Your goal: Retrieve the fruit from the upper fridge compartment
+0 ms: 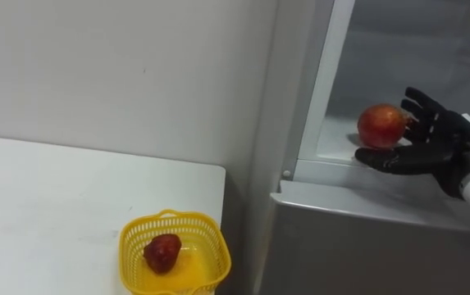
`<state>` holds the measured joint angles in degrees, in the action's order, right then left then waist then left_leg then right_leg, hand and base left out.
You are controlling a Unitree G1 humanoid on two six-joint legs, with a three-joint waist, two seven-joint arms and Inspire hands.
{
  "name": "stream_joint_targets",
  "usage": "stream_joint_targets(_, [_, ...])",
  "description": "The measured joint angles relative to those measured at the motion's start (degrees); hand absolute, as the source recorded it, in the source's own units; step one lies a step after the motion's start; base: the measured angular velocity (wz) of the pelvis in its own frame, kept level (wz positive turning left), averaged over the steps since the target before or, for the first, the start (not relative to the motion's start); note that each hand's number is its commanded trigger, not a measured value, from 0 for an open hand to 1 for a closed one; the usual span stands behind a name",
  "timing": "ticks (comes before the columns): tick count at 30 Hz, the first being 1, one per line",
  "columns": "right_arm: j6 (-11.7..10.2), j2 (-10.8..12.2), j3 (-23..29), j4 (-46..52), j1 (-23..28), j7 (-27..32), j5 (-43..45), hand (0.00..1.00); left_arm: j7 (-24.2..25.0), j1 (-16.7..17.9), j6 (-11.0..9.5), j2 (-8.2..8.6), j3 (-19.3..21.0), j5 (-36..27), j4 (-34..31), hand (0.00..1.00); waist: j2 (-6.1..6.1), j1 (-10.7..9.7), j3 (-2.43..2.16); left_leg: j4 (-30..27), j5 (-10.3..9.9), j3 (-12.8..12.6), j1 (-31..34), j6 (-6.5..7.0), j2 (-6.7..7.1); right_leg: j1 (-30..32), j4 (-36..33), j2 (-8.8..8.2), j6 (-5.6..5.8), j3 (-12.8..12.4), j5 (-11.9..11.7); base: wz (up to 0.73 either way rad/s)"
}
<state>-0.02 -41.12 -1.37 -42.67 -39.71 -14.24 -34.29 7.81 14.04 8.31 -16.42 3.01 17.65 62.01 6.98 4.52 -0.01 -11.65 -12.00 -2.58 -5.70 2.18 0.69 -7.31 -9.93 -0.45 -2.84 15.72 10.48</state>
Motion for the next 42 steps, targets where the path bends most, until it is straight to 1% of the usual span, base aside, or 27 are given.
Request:
stream_joint_targets(3, [0.0,0.0,-0.9,0.0,-0.2,0.8,1.1,0.0,0.1,0.0,0.0,0.0,0.0,0.0,0.0,0.0,0.24,0.2,0.02,-0.1,0.0,0.0,0.0,-0.04,-0.01,0.0,0.0,0.01,-0.04,0.1,0.0,0.0])
stream_joint_targets(7, [0.1,0.0,-1.9,0.0,-0.3,1.6,3.2,0.0,0.1,0.0,0.0,-0.03,0.0,0.0,0.0,0.0,1.05,0.4,0.13,-0.1,0.1,0.2,0.1,-0.13,-0.05,0.3,0.1,0.04,-0.11,0.2,0.0,0.0])
stream_joint_targets(9, [0.3,0.0,-2.1,0.0,-0.7,1.8,3.4,0.0,0.2,0.0,0.0,0.03,0.0,0.0,0.0,0.0,1.27,0.5,0.15,-0.1,0.1,0.3,0.1,-0.15,-0.05,0.4,0.1,0.04,-0.14,0.2,0.0,0.0])
stream_joint_targets(13, [0.3,0.0,-3.7,0.0,-1.6,3.5,3.6,0.0,0.2,0.0,0.0,0.01,0.0,0.0,0.0,0.0,1.28,0.6,0.12,-0.1,0.1,0.4,0.1,-0.14,0.0,0.3,0.2,0.01,-0.15,0.3,-0.1,0.0])
stream_joint_targets(17, [0.3,0.0,-4.0,-0.8,-2.0,4.1,5.1,0.0,0.5,0.0,0.1,0.01,-0.1,0.0,0.1,0.0,1.19,0.8,0.13,0.0,0.1,0.7,0.1,-0.15,0.01,0.0,0.2,0.01,-0.15,0.7,-0.1,0.05])
stream_joint_targets(19, [0.1,0.1,-4.0,-1.6,-2.0,5.3,5.1,0.0,0.5,-0.3,0.1,0.02,-1.1,0.0,0.4,0.0,1.04,1.1,0.14,0.0,0.1,0.7,0.1,-0.17,0.01,0.0,0.3,0.01,-0.15,0.8,-0.1,0.0])
stream_joint_targets(23, [0.1,0.1,-4.0,-2.2,-2.0,6.0,5.1,0.0,0.6,-0.3,0.2,0.02,-1.5,-0.1,0.7,0.0,1.01,2.0,0.14,-0.1,0.1,0.8,0.1,-0.23,0.01,0.1,0.2,-0.02,-0.23,0.8,0.0,0.0])
stream_joint_targets(25, [0.1,0.2,-4.0,-2.3,-2.0,6.2,5.3,1.0,0.7,-0.2,0.5,0.02,-2.1,-0.1,1.1,0.0,1.01,2.2,0.14,-0.1,0.2,0.9,0.1,-0.3,0.01,0.0,0.2,-0.04,-0.25,1.0,0.0,0.02])
stream_joint_targets(32, [0.0,0.8,-4.2,-2.2,-2.0,7.4,6.0,1.0,1.4,0.1,1.0,0.03,-2.3,-0.1,1.1,0.0,1.08,2.3,0.17,-0.1,0.4,1.4,0.2,-0.51,0.02,-0.4,0.1,-0.06,-0.44,1.5,0.1,0.03])
stream_joint_targets(35, [0.0,0.9,-5.1,-1.6,-2.1,7.8,7.8,1.0,1.4,0.0,1.1,0.02,-2.8,0.0,1.0,0.0,1.11,2.9,0.18,-0.1,0.4,1.5,0.2,-0.63,0.0,-0.4,0.0,-0.04,-0.55,1.5,0.2,0.0])
stream_joint_targets(37, [0.0,1.0,-5.8,-1.2,-2.4,9.4,7.8,1.0,1.3,-0.3,1.1,0.02,-3.3,0.0,0.9,0.0,1.12,3.5,0.17,-0.1,0.6,1.6,0.7,-0.72,0.01,0.1,-0.1,-0.04,-0.6,1.6,0.2,0.0])
stream_joint_targets(42, [0.0,1.4,-6.4,-1.5,-4.1,10.3,8.5,1.0,1.2,-0.2,1.4,0.02,-3.9,0.0,0.9,0.0,1.08,3.8,0.18,-0.1,0.7,2.0,1.1,-0.78,-0.01,0.3,0.2,-0.02,-0.72,2.1,0.2,0.07])
